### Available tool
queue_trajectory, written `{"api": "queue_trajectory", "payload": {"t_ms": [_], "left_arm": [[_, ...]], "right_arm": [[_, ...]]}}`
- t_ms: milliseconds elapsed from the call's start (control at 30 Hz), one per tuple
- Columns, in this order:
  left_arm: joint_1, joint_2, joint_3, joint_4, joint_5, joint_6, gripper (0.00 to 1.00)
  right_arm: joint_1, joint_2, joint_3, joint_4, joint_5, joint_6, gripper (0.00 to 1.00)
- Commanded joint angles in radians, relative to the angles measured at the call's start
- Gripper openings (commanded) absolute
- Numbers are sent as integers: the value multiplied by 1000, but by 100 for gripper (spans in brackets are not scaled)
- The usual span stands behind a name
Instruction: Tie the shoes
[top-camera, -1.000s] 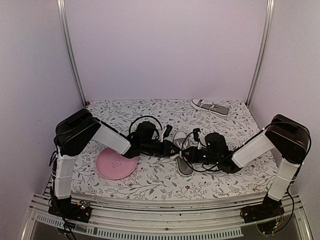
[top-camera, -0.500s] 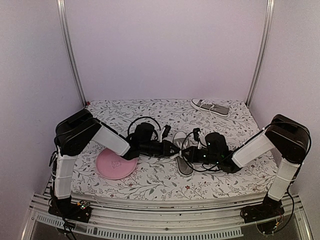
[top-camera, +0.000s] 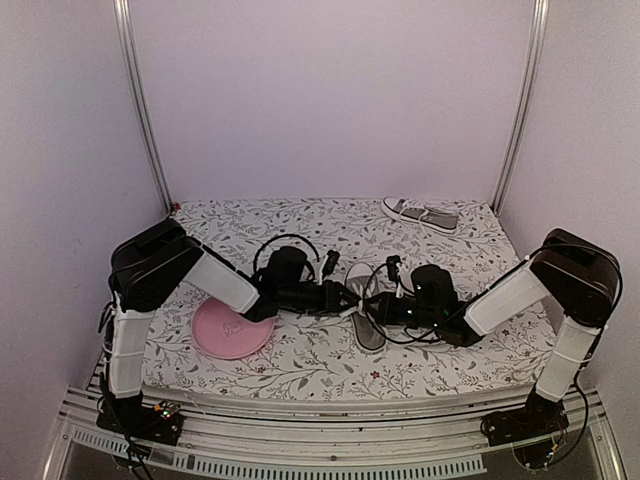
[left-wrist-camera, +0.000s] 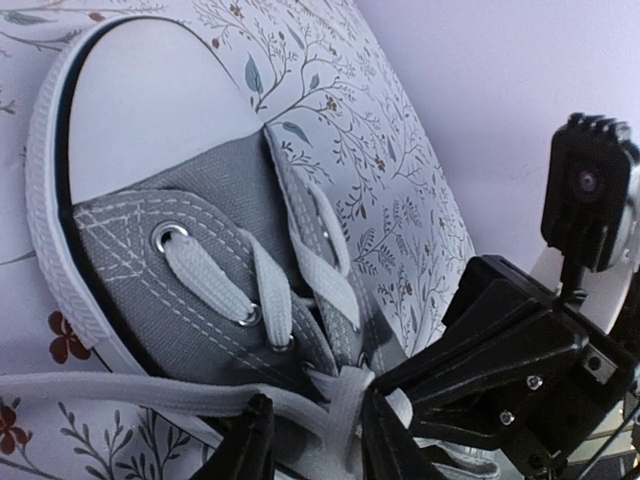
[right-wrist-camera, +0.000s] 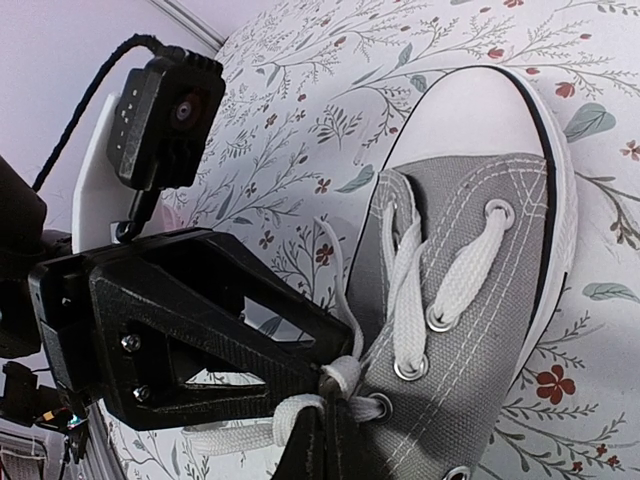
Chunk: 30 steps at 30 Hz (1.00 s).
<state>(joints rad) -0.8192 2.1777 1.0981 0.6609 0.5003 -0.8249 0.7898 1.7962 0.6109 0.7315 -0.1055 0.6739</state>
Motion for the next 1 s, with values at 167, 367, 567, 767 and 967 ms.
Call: {"api": "queue_trajectory", "payload": {"t_ms": [167,367,567,767,967], "left_arm": [[-30,-36,-8,124,68,-10,35],[-30,-29,-7,118,70,-12,29],[-29,-29,-9,91,52,-17,23],[-13,-67,-86,118,-17,-57,7],[-10,-107,-152,110,-49,-81,6]], "right_arm": [[-6,12,-14,-47,9,4,2],[-6,11,-15,-47,9,3,2],[-6,8,-14,-46,10,4,2],[-6,-19,-32,-41,19,6,2],[-7,-46,-67,-17,-3,-5,2]]}}
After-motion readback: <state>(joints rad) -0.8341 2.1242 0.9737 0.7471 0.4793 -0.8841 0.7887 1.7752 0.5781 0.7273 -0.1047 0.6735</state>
